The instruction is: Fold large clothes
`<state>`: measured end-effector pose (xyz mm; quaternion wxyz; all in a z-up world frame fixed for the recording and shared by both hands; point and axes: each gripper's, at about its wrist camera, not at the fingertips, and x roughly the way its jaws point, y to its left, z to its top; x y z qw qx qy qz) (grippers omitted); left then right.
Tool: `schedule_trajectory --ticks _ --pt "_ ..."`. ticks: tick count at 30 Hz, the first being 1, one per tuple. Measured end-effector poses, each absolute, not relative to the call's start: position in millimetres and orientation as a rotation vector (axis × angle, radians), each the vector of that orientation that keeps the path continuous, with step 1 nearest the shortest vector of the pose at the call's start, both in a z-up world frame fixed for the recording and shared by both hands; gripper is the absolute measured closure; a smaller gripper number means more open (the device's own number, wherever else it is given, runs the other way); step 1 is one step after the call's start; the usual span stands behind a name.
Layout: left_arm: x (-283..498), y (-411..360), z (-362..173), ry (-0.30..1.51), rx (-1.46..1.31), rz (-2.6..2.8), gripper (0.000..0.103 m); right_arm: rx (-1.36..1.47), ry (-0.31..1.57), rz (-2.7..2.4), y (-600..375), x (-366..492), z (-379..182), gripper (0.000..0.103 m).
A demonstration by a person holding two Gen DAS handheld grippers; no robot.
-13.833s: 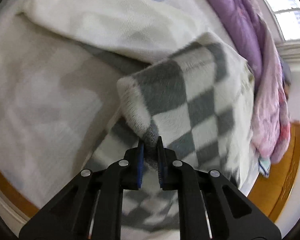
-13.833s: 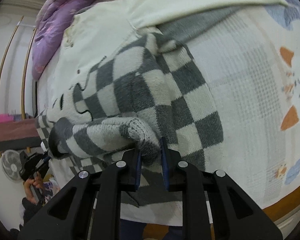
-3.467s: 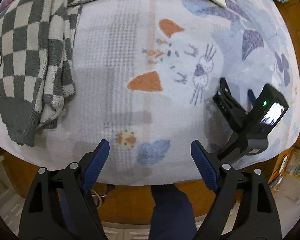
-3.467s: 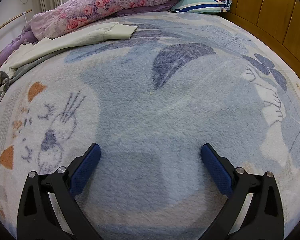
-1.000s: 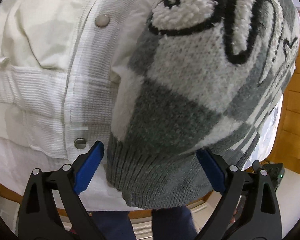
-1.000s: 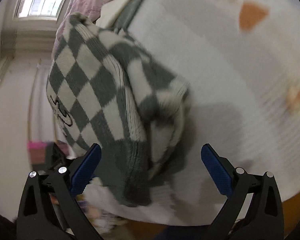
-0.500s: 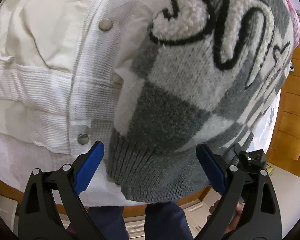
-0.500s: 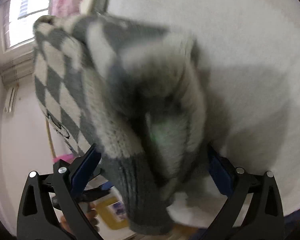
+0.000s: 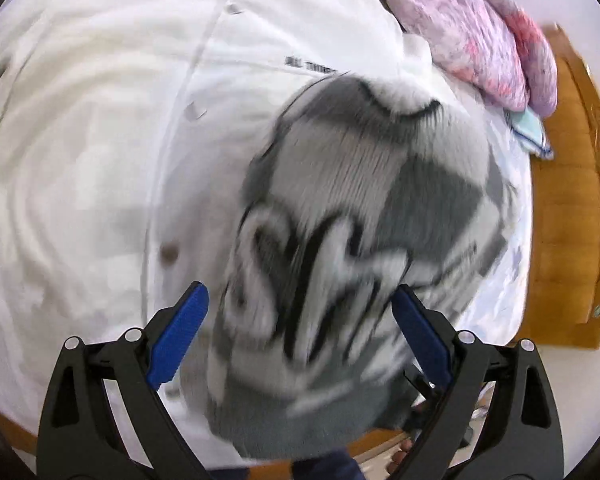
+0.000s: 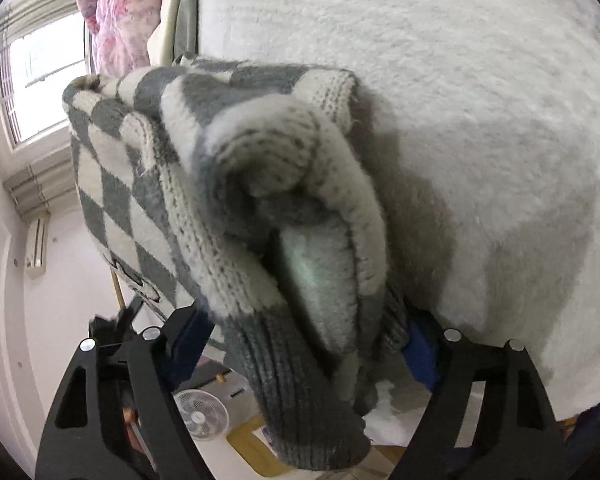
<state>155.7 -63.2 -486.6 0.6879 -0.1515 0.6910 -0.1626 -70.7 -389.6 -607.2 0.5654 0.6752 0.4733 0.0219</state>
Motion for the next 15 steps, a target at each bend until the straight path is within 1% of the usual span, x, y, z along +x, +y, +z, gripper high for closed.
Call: schedule_trajectory --ticks 2,4,5,6,7,8,9,11,15 --pt "169 -73 -504 1.567 -0.274 -0.372 0.003 1.611 1.101 0.043 -390 -76 -613 0.025" --pt "179 -76 -520 1.595 -0.267 -0.391 0.003 1.616 1.097 0.039 -391 -78 -617 0.025" --pt "182 -76 -523 1.606 -0.280 -0.385 0.003 1.597 1.103 0.037 -393 -80 -616 0.027" --pt "184 -75 -526 1.618 -0.306 -0.375 0.003 1.591 1.102 0.033 -394 -82 -613 0.033" --pt "181 -74 -525 1.609 -0.314 -0.376 0.005 1.583 1.104 0.024 -395 -82 -609 0.037" --pt "180 -75 -522 1.593 -0.329 -0.399 0.019 1.567 1.110 0.016 -394 -81 -601 0.048" --pt "177 -75 -516 1.579 -0.319 -0.393 0.023 1.542 1.125 0.010 -393 -81 -594 0.057" --pt "171 -74 -509 1.561 -0.314 -0.385 0.027 1.500 1.141 0.014 -396 -82 -576 0.062" --pt "164 -75 -498 1.544 -0.341 -0.377 0.031 1.380 1.154 0.029 -401 -70 -537 0.066"
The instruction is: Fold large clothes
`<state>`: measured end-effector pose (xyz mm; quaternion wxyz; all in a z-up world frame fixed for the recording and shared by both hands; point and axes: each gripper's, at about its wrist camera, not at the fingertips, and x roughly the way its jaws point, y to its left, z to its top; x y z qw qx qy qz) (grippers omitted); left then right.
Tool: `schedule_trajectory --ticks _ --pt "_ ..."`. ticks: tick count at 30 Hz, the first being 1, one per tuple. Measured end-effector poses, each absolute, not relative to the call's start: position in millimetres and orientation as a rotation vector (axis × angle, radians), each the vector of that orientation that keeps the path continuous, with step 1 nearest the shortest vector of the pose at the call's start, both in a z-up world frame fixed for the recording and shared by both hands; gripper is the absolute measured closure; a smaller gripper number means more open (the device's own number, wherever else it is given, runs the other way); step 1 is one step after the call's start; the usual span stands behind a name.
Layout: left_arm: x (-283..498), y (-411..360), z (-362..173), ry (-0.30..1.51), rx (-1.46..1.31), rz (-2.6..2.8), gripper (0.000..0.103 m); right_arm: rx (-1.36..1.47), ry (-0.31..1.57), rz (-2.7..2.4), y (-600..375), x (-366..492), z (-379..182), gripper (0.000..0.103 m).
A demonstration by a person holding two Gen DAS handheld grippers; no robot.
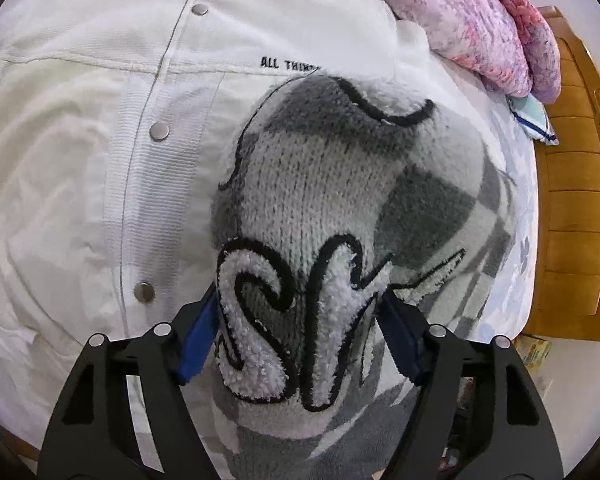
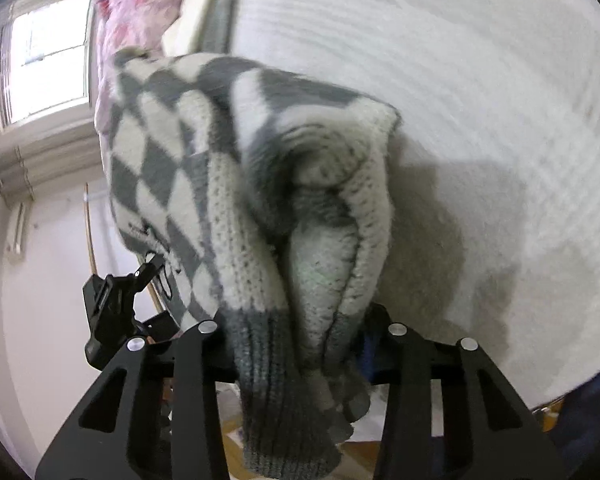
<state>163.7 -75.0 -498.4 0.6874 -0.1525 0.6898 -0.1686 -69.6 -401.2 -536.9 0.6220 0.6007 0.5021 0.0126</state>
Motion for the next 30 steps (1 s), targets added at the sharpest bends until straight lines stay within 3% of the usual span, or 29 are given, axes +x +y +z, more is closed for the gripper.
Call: schedule_trajectory --ticks 7,14,26,30 --pt "132 -84 -477 1.472 -0.448 -0.379 0.034 1.127 1.131 0.101 -430 -50 -475 0.067" --pt "107 -146 -455 1.403 -0.498 -0.433 0.036 0.991 1.086 0.131 -496 -65 -436 0.068" --pt "76 -369 -479 1.448 -0.451 -0.633 0.036 0.887 1.028 -0.121 -665 -132 -425 0.068" --pt "67 -437 -485 1.465 -0.356 -0.698 0.036 0.931 1.011 -0.229 -715 -163 -449 0.068"
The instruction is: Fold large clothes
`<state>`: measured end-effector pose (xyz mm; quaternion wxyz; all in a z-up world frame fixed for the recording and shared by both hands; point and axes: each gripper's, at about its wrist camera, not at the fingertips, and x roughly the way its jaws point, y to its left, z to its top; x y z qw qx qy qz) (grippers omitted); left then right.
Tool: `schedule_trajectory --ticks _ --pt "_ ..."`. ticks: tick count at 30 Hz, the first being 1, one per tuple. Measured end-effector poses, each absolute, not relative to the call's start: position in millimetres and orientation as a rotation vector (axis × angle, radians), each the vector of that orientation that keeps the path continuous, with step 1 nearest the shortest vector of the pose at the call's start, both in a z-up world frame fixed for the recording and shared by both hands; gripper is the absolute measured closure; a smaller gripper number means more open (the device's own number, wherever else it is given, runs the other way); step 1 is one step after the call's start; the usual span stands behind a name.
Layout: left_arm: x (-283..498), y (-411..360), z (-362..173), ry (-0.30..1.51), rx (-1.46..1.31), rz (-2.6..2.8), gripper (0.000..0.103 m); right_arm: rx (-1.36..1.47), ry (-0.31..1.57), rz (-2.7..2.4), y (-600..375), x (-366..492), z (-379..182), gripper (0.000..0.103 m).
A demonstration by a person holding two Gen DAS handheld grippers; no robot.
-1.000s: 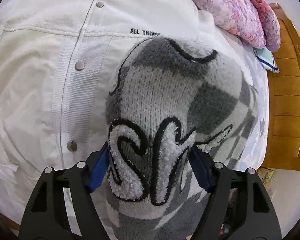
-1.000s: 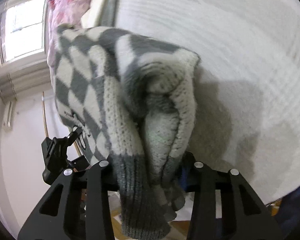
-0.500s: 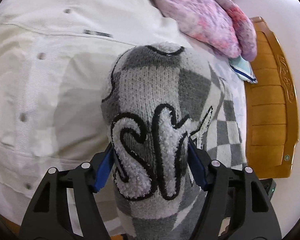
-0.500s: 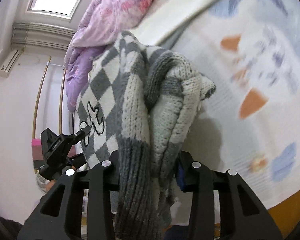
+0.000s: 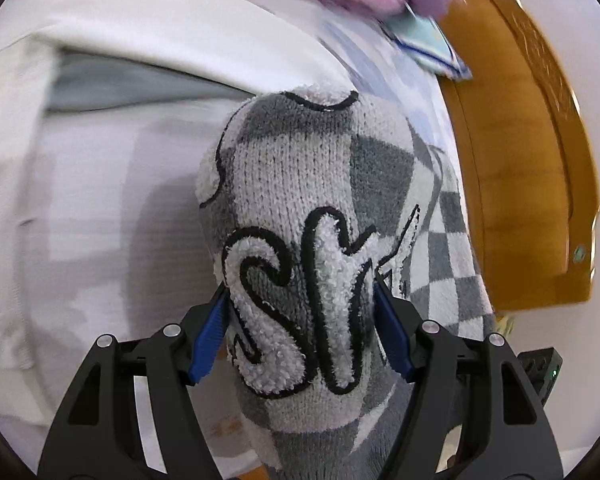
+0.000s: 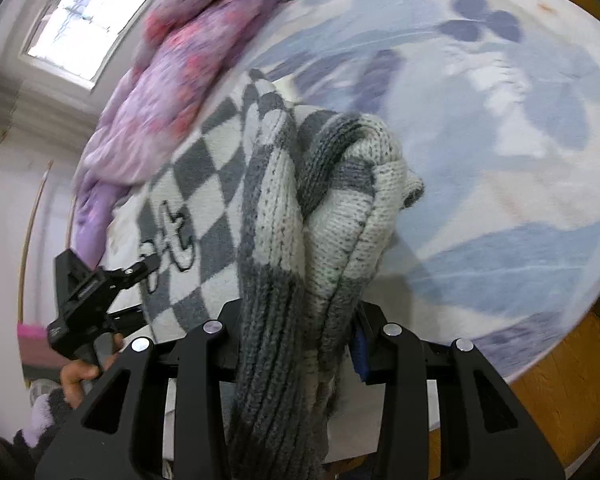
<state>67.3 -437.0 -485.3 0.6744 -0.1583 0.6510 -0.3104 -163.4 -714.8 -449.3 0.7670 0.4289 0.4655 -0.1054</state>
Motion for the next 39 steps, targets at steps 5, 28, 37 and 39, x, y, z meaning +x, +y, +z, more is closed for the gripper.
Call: schedule_trajectory --ticks 5,28,37,39 --pt "53 -476 -500 1.498 -0.197 -0.707 0.036 1.017 1.065 -0.305 -739 -183 -498 0.067" --pt "55 -479 -425 1.364 0.078 -0.546 0.014 0.738 1.253 -0.472 -714 -163 -447 0.025" --pt "52 -404 -343 1.268 0.092 -0.456 0.013 0.712 1.149 -0.365 -648 -106 -387 0.025" --pt "47 -385 -325 1.234 0.114 -0.460 0.013 0.704 1.113 -0.347 -624 -105 -366 0.025"
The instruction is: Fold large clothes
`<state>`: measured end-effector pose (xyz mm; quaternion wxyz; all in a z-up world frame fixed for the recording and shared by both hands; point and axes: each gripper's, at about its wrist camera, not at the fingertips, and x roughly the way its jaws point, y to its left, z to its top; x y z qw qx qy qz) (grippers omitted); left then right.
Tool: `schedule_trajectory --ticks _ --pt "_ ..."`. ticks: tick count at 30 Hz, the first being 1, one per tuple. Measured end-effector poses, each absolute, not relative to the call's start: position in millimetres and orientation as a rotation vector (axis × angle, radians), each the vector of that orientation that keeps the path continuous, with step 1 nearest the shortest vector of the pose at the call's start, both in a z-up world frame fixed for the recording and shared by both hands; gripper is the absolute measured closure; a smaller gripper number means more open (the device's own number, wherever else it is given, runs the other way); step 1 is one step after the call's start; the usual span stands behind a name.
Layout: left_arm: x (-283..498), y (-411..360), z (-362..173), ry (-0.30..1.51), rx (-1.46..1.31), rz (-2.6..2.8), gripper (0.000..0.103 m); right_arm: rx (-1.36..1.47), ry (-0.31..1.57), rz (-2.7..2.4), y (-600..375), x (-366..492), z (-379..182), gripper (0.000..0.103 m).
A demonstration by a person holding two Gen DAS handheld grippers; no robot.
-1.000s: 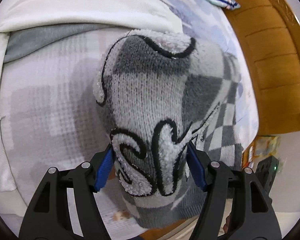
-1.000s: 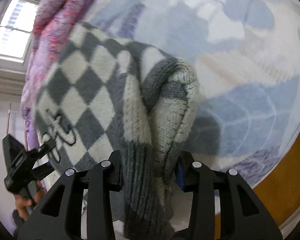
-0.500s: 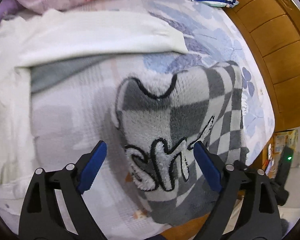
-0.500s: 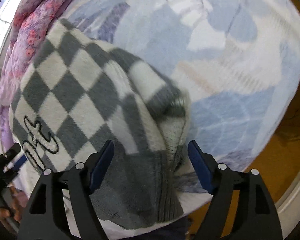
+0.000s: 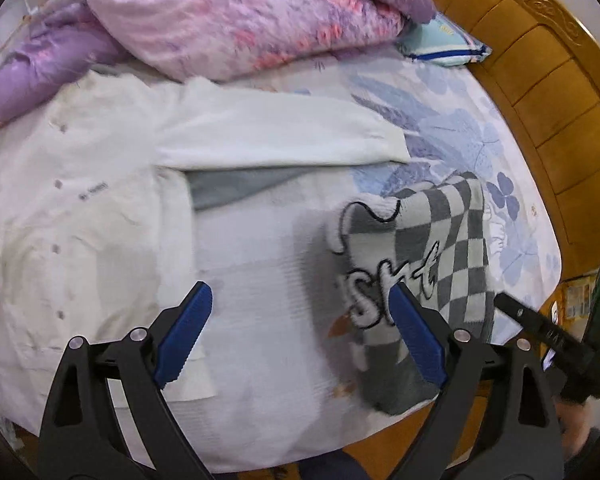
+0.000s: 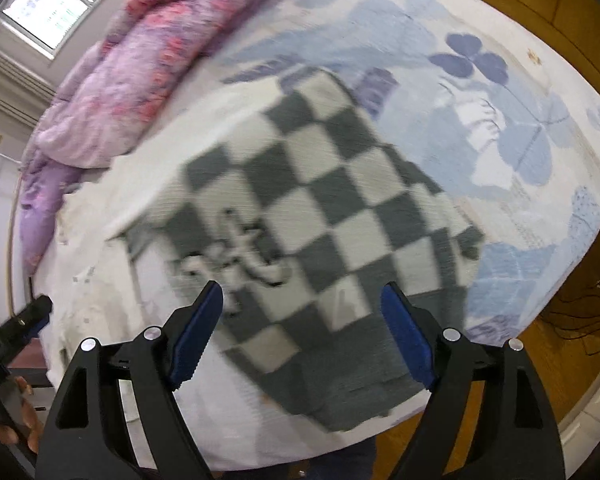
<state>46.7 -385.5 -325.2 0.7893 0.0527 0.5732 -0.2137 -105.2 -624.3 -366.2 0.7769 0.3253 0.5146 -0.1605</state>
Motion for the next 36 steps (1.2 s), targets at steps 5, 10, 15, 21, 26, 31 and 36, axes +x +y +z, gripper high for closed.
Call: schedule_trajectory --ticks 5,10,15,21,26,31,36 --pt "35 -326 -283 1.163 0.140 -0.440 0.012 0.683 1.052 -0.321 -565 -105 -325 0.024" --pt "22 -261 -233 1.085 0.151 -0.439 0.010 0.639 0.989 -0.310 -509 -107 -275 0.023" --pt "9 -205 -185 1.022 0.179 -0.391 0.010 0.611 0.929 -0.227 -453 -101 -220 0.023" --pt "-11 -148 -140 0.979 0.117 -0.279 0.009 0.501 0.925 -0.079 -394 -89 -167 0.022" --pt "-35 -120 -113 0.956 0.038 -0.184 0.009 0.388 0.882 0.036 -362 -92 -135 0.010" --pt "-69 -118 -92 0.948 0.012 -0.130 0.009 0.304 0.882 0.037 -358 -111 -122 0.010" --pt "-101 -127 -73 0.925 0.003 -0.121 0.008 0.266 0.895 0.062 -364 -136 -111 0.009"
